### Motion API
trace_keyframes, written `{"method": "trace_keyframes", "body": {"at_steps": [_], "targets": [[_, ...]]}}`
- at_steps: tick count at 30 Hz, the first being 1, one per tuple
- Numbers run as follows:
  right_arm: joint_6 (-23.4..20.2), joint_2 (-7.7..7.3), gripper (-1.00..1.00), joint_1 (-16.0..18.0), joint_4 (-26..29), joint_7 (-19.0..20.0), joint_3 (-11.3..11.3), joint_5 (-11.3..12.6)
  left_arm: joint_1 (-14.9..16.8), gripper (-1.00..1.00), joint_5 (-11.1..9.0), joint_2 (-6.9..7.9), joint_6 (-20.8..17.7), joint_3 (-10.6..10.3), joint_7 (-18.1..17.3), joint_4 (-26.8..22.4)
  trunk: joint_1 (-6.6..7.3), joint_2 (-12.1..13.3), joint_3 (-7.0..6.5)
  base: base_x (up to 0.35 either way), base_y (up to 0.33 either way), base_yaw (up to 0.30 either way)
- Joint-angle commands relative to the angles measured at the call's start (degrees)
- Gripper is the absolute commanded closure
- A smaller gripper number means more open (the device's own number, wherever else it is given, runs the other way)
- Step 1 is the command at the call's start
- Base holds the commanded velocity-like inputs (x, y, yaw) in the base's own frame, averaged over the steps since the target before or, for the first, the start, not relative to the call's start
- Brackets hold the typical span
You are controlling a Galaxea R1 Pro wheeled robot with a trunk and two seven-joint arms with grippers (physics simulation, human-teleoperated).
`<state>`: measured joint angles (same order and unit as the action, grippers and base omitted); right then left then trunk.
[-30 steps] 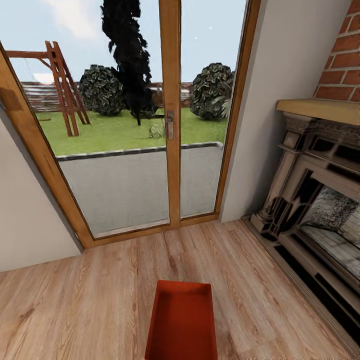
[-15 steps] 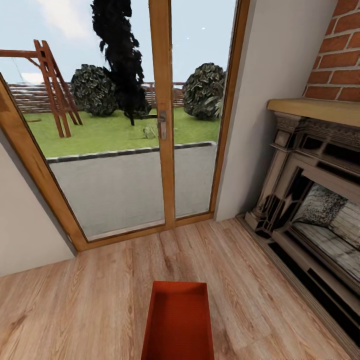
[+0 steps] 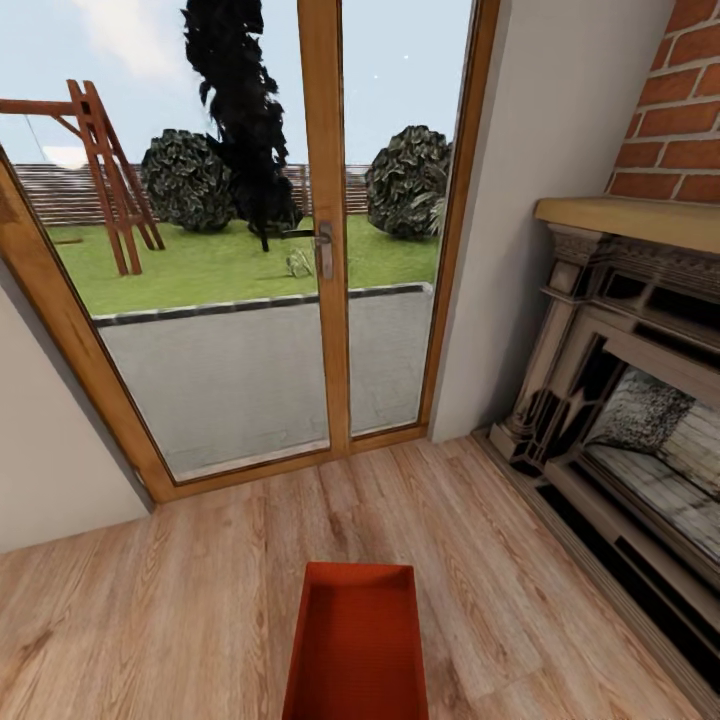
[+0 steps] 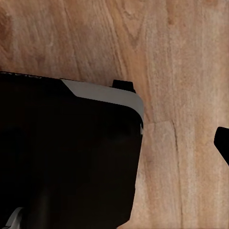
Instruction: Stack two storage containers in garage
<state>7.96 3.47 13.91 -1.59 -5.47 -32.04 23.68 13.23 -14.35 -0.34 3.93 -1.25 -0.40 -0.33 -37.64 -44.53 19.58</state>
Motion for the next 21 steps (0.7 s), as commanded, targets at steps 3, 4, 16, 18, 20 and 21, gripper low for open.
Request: {"method": "trace_keyframes", "body": {"at_steps": [3, 4, 16, 18, 20, 21], "targets": [[0.3, 0.05, -1.0, 0.06, -0.17, -0.07, -0.48, 0.49, 0.04, -1.0, -0.42, -0.01, 0.2, -0.15, -0.04, 0.07, -0.01, -0.05, 0.07, 0.0, 0.0, 0.0], [0.3, 0.05, -1.0, 0.06, -0.17, -0.07, -0.48, 0.49, 0.04, -1.0, -0.42, -0.01, 0.2, -0.15, -0.04, 0.07, -0.01, -0.05, 0.07, 0.0, 0.0, 0.0], [0.3, 0.04, -1.0, 0.06, -0.17, -0.07, -0.48, 0.49, 0.04, -1.0, -0.42, -0.01, 0.2, -0.15, -0.04, 0.07, -0.01, -0.05, 0.07, 0.0, 0.0, -0.027], [0.3, 0.04, -1.0, 0.06, -0.17, -0.07, -0.48, 0.49, 0.04, -1.0, -0.42, -0.01, 0.2, -0.15, -0.04, 0.07, -0.01, -0.05, 0.07, 0.0, 0.0, -0.004], [0.3, 0.04, -1.0, 0.06, -0.17, -0.07, -0.48, 0.49, 0.04, -1.0, -0.42, -0.01, 0.2, -0.15, -0.04, 0.07, -0.01, -0.05, 0.07, 0.0, 0.0, -0.002], [0.3, 0.02, -1.0, 0.06, -0.17, -0.07, -0.48, 0.47, 0.04, -1.0, -0.42, -0.01, 0.2, -0.15, -0.04, 0.07, -0.01, -0.05, 0.07, 0.0, 0.0, 0.0]]}}
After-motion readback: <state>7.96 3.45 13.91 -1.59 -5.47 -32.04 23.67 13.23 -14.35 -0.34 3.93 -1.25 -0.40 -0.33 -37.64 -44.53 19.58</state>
